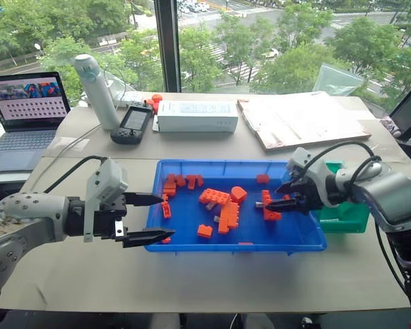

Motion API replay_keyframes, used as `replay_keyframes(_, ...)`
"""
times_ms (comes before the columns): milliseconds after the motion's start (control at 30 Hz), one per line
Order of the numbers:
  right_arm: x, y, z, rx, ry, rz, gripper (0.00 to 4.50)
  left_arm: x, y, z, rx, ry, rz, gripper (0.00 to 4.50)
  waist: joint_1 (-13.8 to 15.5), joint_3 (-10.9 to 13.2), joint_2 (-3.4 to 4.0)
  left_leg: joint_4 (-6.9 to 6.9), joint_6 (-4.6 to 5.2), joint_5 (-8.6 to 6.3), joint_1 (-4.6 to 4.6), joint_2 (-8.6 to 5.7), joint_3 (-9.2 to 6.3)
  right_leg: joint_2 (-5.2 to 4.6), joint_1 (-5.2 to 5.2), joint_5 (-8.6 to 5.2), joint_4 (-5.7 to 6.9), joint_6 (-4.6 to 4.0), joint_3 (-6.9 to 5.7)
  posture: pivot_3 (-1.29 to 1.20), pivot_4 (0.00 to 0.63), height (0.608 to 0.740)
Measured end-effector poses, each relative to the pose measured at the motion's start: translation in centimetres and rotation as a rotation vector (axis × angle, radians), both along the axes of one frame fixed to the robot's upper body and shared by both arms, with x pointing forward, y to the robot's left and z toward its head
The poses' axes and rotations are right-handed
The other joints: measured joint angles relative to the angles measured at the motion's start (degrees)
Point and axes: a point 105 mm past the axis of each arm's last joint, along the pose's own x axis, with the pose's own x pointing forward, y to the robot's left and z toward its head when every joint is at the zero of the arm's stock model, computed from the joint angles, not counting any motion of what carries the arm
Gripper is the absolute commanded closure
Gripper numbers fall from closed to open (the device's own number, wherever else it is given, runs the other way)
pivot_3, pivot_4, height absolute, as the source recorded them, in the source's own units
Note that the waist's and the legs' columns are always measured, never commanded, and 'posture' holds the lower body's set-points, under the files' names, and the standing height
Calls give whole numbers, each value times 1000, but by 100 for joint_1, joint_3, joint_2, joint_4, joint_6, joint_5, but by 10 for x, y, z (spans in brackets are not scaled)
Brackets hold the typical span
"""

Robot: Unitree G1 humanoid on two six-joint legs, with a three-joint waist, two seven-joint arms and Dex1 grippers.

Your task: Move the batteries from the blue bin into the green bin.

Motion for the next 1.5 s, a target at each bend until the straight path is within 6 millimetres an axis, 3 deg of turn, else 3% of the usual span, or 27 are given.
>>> replay_keyframes(233,-1,0,-18,-10,39,-101,856,0,-2,-1,0,3,-7,0,10,0,0,2,0,0,0,0,1,0,-1,3,1,0,1,0,150,739)
replay_keyframes(367,0,0,-25,-24,41,-120,1621,0,-2,0,-2,4,-9,0,7,0,0,2,0,0,0,0,1,0,-1,3,2,1,1,0,150,739)
replay_keyframes(400,-1,0,-28,-24,49,-122,2229,0,-2,0,-1,4,-9,0,7,0,0,2,1,1,0,0,1,0,-1,4,2,1,1,0,150,739)
replay_keyframes(533,0,1,-28,-33,39,-112,3451,0,-2,1,8,-2,-8,0,6,0,0,4,1,1,1,0,1,1,0,4,3,2,1,0,150,739)
replay_keyframes(633,1,-1,-17,-68,6,-71,3451,1,-2,1,8,-3,-7,0,11,0,0,6,1,1,-1,-1,1,0,0,4,2,2,1,0,150,739)
replay_keyframes(767,23,3,25,-63,-141,-38,3451,1,-4,3,-5,-6,-15,0,-32,0,1,6,0,1,2,2,2,2,-2,5,4,2,2,0,150,739)
replay_keyframes(833,30,4,36,-74,-198,-18,3451,1,-6,3,-6,-9,-18,0,-36,-1,-1,4,0,1,3,3,1,4,0,4,2,0,2,0,150,739)
replay_keyframes(967,47,9,9,-127,-185,21,3451,2,-7,3,-5,-9,-19,0,-37,-1,-2,5,1,2,0,-1,2,4,0,5,2,3,3,0,150,739)
replay_keyframes(1033,52,11,-3,-139,-171,26,2954,3,-7,3,-5,-10,-17,0,-34,0,0,5,0,5,-1,-2,3,4,-1,5,6,3,4,0,150,739)
replay_keyframes(1100,55,9,-2,-150,-180,28,2432,3,-7,3,-5,-11,-15,0,-25,1,1,6,-1,6,-1,-3,2,4,-1,5,9,4,4,0,150,739)
replay_keyframes(1133,56,10,3,-146,-188,35,2432,3,-7,3,-5,-10,-14,0,-29,1,1,6,-1,6,-1,-2,2,4,0,6,9,4,4,0,150,739)
replay_keyframes(1233,47,16,17,-72,-163,61,2432,2,-6,1,-5,-2,-11,0,-34,0,1,5,-2,6,2,0,0,7,3,5,11,4,3,0,150,739)
replay_keyframes(1333,41,20,24,-29,-147,66,1761,2,-5,0,-4,3,-8,0,-30,0,1,6,-3,6,2,0,-1,7,2,6,14,3,3,0,150,739)
replay_keyframes(1433,30,19,27,-48,-136,83,768,2,-5,0,-4,3,-7,0,-14,0,1,7,-4,5,2,0,-1,6,2,5,12,3,3,0,150,739)
replay_keyframes(1500,21,19,20,-54,-103,90,768,2,-6,0,-3,3,-9,0,-16,0,0,7,-4,5,2,1,-1,6,2,5,12,3,3,0,150,739)
